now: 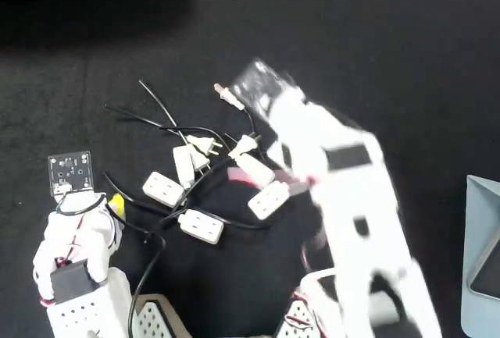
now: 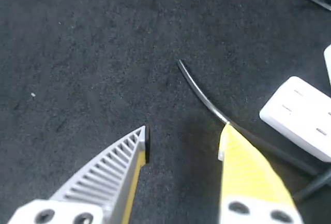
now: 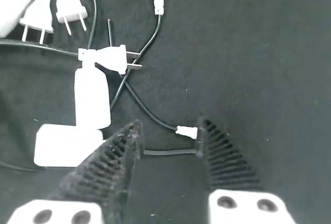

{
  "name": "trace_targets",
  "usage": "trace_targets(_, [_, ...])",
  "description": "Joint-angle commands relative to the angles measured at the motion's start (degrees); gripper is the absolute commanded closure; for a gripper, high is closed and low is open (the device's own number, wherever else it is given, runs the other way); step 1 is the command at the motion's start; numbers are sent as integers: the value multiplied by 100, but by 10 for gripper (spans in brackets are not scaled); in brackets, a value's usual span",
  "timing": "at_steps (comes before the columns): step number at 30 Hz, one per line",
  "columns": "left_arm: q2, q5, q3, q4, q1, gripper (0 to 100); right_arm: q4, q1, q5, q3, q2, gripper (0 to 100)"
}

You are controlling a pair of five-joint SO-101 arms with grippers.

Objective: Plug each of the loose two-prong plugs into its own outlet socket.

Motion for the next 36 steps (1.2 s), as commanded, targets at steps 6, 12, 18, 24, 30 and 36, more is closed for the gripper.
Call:
trace_targets(6, [-18, 26, -31, -114, -75, 766, -62, 53, 932, -980, 1481, 805])
trace_targets(12, [-18, 26, -31, -114, -75, 766, -105, -607, 677, -1341, 2044, 807])
trace_targets(18, [-18, 26, -22, -88, -75, 766, -62, -730, 721, -2123, 3011, 805])
trace_targets(24, [-18, 18, -22, -79, -75, 766, 431, -976, 721, -2738, 3662, 804])
trace_targets(30, [-18, 18, -22, -79, -75, 766, 316, -1284, 677, -2993, 4022, 805])
trace_targets(36, [-18, 18, -22, -79, -75, 766, -844, -1143, 79, -3081, 4470, 806])
